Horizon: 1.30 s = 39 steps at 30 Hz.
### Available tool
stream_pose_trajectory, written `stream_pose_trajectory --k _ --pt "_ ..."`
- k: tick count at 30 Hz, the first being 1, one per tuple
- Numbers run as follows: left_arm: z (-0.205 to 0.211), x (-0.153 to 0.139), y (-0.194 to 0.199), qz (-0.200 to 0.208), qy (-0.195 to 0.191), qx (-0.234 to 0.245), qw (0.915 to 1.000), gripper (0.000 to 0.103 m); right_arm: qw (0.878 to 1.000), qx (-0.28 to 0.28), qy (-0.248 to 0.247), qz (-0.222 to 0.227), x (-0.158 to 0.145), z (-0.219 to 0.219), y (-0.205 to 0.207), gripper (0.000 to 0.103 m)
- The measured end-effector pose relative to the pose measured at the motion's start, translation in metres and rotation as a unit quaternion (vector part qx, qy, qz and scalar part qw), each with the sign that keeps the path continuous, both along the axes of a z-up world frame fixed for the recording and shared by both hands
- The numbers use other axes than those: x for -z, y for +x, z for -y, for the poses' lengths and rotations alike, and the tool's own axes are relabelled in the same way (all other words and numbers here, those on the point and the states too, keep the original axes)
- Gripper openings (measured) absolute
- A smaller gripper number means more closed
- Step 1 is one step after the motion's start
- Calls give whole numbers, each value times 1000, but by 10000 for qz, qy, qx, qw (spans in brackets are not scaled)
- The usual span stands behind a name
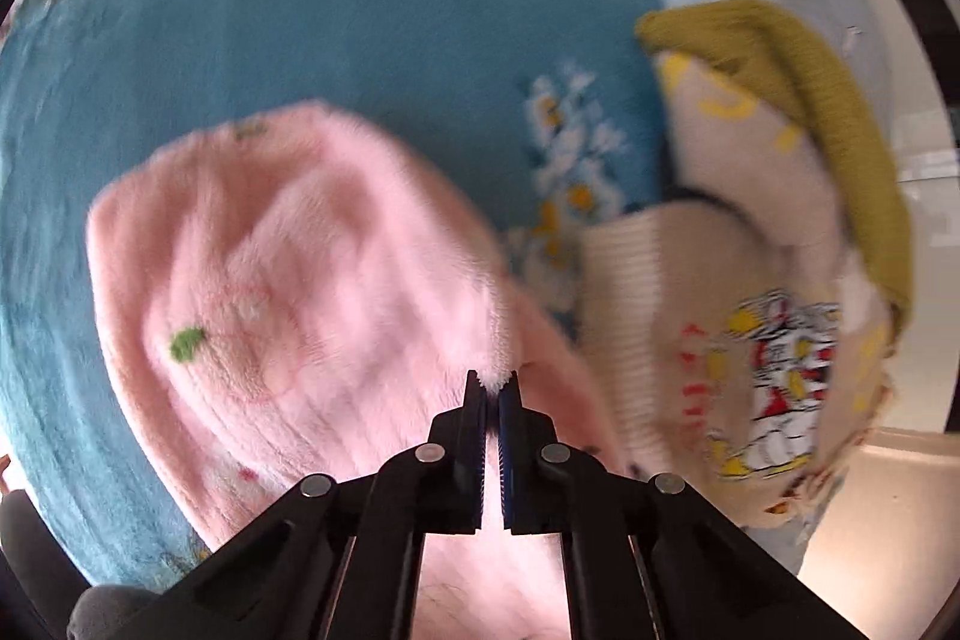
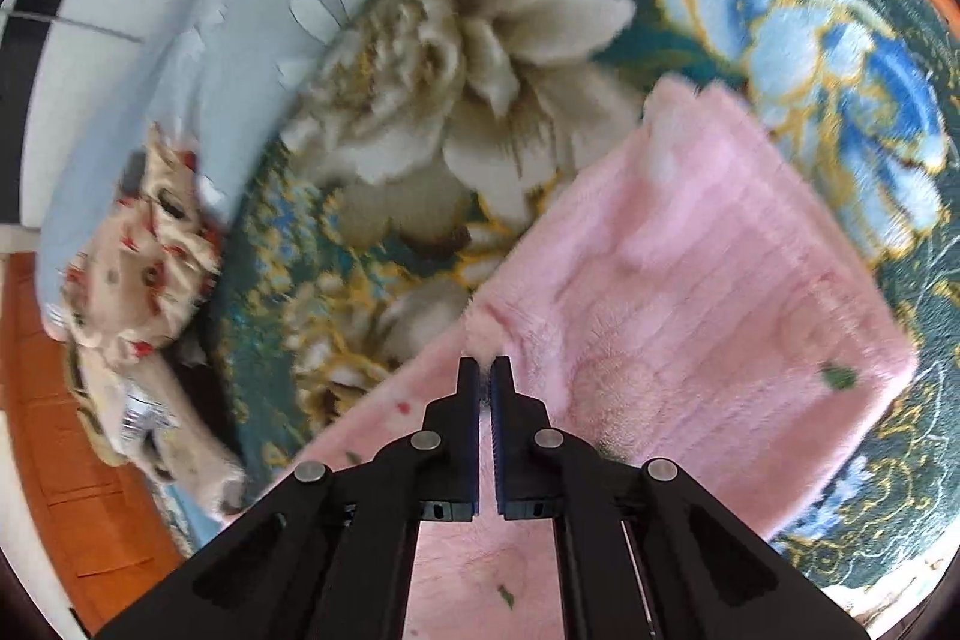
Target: Fold clothes
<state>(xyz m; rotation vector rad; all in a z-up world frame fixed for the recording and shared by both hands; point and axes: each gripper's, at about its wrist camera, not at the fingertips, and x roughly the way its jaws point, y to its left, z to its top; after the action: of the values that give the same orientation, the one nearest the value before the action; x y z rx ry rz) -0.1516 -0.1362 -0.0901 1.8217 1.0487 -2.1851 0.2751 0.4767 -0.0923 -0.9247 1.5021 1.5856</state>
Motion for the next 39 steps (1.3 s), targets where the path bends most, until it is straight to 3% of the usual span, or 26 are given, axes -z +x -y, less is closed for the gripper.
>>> stream_pose_trajectory --k 3,5,13,14,16,18,22,23,25,27,31,34,39 --pt "-4 -13 -17 -160 99 66 9998 4 9976 260 641 101 -25 -16 7 0" --pt "-12 -8 -22 -87 -18 167 9998 4 9968 375 681 188 -24 -30 8 0" --pt "-16 25 -6 242 297 7 9993 4 9990 312 -292 120 33 -22 -15 1" --pt "-13 24 -4 221 299 -7 9993 4 9986 353 -355 155 38 -21 -15 5" --pt "-9 21 -2 185 271 1 9995 4 9983 449 -351 141 42 -22 -14 39" --pt "-9 20 -2 160 248 22 9996 4 9979 522 -346 188 44 -25 -16 50" --pt "-9 22 -3 158 255 28 9995 4 9956 630 -411 554 51 -30 -22 49" --pt "-9 22 -3 157 256 34 9995 4 9948 653 -464 624 54 -30 -23 44" --pt "-8 22 -1 161 251 41 9995 4 9929 679 -459 865 54 -28 -22 12" --pt "-6 19 1 153 272 35 9995 4 9938 654 -445 783 53 -26 -16 5" --pt "-7 2 -1 -169 431 132 9988 4 9951 855 -74 482 26 -27 9 3" --pt "-19 -9 -19 -399 330 287 9982 4 9937 1060 275 232 1 -29 31 2" --pt "-40 7 -38 -183 177 538 9982 4 9925 1112 415 291 -5 -49 14 2"
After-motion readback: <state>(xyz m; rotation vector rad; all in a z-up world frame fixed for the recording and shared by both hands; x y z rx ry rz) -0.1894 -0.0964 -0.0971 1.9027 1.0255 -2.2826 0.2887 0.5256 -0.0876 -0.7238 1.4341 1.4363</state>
